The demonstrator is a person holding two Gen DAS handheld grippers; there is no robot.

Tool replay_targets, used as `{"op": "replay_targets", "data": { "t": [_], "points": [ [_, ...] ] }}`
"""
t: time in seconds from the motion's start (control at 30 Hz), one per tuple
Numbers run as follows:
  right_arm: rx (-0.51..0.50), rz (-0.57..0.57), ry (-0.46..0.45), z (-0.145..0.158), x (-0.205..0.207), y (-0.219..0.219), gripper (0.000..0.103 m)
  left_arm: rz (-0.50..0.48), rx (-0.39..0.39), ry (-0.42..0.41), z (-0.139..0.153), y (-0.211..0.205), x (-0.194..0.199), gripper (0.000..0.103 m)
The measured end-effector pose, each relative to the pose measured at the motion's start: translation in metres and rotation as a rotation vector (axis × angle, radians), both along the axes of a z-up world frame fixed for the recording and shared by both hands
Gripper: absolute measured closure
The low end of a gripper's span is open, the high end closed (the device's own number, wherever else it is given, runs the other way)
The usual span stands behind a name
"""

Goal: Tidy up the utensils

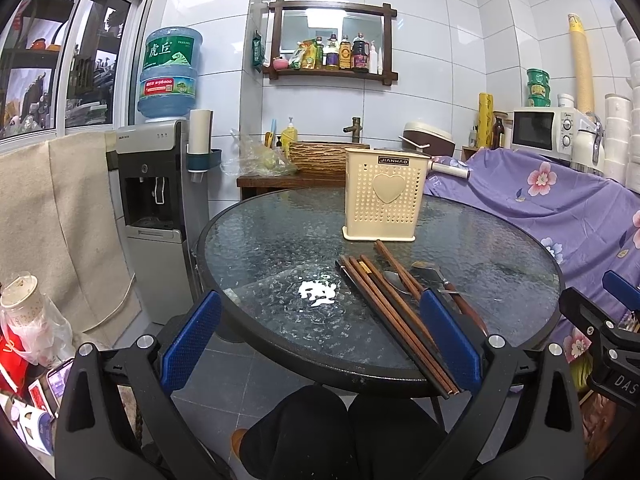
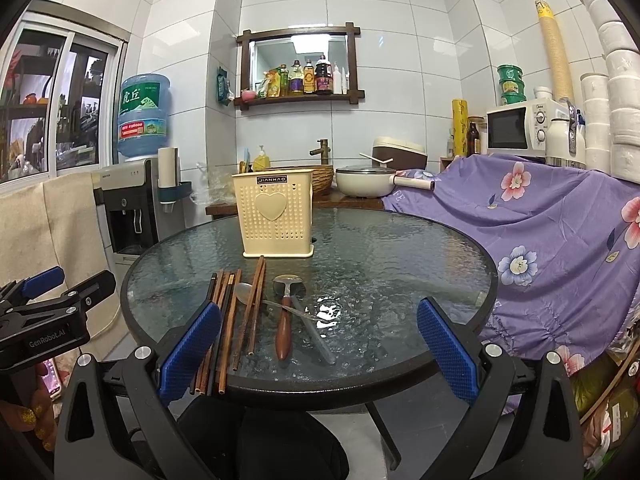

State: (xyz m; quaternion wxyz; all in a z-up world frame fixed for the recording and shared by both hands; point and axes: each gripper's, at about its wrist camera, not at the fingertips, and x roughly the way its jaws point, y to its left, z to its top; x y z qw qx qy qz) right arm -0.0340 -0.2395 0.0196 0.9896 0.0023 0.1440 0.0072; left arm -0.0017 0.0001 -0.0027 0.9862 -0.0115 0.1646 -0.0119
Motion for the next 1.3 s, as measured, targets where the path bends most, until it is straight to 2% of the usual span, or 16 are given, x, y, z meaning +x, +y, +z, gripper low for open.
{"op": "replay_targets", "data": {
  "t": [0.6, 0.8, 0.93, 1.0, 1.3],
  "points": [
    [-0.012, 0.007, 0.015, -0.001, 0.004, 0.003, 0.006, -0.019, -0.004, 0.029, -0.005, -0.002, 0.005, 0.005],
    [-0.044, 0.068, 0.070, -0.008, 0.020, -0.001, 0.006, -0.091, -0.002, 0.095, -0.020, -0.005, 0.012, 0.005],
    [-0.050, 0.122, 0.144, -0.019, 0.037, -0.006, 0.007, -0.178, -0.027, 0.173, -0.037, -0.010, 0.019, 0.005],
    [-0.055, 0.126, 0.170, -0.024, 0.042, -0.008, 0.011, -0.210, -0.032, 0.198, -0.044, -0.013, 0.022, 0.005],
    [-0.070, 0.138, 0.221, -0.032, 0.057, -0.014, 0.018, -0.308, 0.025, 0.229, -0.059, -0.036, 0.020, 0.008]
  ]
}}
